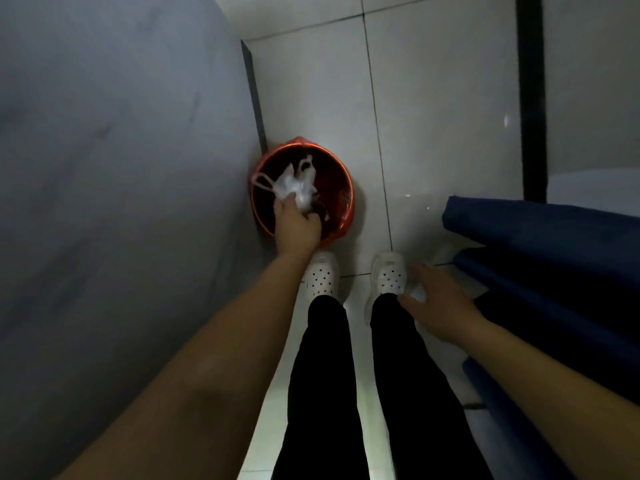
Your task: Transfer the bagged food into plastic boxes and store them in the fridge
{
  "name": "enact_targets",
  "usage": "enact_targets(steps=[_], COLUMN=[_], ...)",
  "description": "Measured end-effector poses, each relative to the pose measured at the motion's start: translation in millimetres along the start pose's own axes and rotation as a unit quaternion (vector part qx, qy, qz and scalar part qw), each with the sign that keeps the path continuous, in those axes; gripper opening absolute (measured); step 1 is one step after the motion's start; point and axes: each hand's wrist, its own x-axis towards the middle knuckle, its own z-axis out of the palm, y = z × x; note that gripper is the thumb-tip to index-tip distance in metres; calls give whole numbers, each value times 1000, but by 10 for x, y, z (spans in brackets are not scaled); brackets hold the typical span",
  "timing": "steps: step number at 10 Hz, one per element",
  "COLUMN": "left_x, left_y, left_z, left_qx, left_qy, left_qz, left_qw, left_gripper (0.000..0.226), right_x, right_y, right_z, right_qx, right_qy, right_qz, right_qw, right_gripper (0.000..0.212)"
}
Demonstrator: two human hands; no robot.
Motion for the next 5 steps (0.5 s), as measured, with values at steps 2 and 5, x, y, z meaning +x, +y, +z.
enact_targets(steps=[2,5], left_x=[838,402], left_y=[-751,-653], left_z=[737,713], left_qx=[132,197], left_qy=[-242,-217], left_qz=[-150,-39], left_qw=[949,955], left_gripper=[94,79], right_x=[817,690], right_y=[152,138], right_z=[125,-173], right_qx=[46,-60], right_qy=[5,-6], right_qz=[-15,10], right_qw=[999,998], right_gripper=[67,72])
